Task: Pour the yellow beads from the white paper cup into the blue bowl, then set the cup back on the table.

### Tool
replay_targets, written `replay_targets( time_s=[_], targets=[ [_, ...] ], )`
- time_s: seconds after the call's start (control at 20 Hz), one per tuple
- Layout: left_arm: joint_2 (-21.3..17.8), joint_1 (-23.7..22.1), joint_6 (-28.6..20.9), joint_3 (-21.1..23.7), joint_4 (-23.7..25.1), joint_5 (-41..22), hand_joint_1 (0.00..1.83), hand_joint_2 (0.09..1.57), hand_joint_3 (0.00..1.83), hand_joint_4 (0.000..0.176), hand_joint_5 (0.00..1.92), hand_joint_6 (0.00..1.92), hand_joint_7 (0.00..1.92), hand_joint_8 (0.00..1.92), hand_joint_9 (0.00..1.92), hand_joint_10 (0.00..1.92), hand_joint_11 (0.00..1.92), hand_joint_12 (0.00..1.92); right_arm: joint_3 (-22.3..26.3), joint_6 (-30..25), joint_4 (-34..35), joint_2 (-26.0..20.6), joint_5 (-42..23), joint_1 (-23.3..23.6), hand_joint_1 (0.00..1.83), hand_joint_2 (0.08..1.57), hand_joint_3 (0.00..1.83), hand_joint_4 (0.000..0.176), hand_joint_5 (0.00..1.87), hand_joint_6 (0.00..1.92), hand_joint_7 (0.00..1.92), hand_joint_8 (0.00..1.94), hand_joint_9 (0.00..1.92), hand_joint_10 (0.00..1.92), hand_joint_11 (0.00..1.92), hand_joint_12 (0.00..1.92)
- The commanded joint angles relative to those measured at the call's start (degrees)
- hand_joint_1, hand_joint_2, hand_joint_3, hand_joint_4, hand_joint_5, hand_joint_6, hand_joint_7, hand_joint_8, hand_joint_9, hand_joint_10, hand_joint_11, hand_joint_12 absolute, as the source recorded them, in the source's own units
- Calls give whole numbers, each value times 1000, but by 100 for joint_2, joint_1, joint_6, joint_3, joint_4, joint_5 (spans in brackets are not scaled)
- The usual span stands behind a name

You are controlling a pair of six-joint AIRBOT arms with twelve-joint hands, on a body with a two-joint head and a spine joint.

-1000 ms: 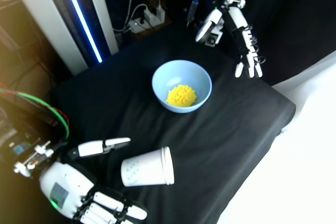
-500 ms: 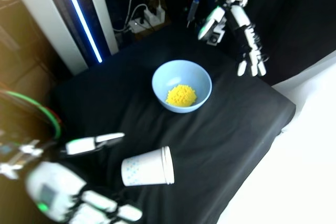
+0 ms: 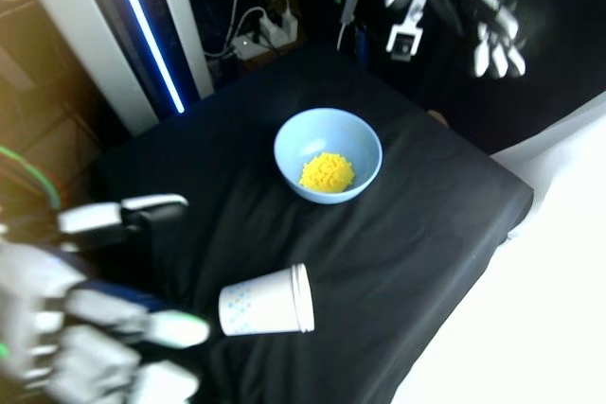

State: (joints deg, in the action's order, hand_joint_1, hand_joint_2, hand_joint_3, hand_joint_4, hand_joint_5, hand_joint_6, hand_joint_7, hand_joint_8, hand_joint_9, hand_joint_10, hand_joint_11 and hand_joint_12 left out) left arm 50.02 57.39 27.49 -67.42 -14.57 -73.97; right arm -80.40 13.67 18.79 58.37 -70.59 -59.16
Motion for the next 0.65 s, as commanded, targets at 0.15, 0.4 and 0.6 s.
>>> replay_targets(
  time_s=[0.15, 0.4, 0.6],
  targets=[
    [-265, 77, 57, 187, -150, -1079, 242, 1075, 1, 86, 0, 0, 324, 0, 187, 0, 0, 0, 192, -27, 21, -135, -1038, 51, 833, 624, 0, 176, 0, 0, 3, 1, 0, 0, 25, 11],
    [-609, 192, 268, 505, -173, -1635, 262, 1011, 0, 99, 0, 0, 281, 0, 144, 0, 25, 13, 403, -25, 82, -268, -1586, 50, 976, 694, 17, 176, 0, 0, 0, 0, 0, 0, 0, 0],
    [-761, 289, 409, 687, -137, -2089, 276, 1051, 10, 93, 33, 9, 296, 5, 142, 0, 0, 0, 541, -25, 115, -337, -2008, 48, 965, 700, 11, 176, 0, 0, 10, 4, 0, 0, 0, 0]
  ],
)
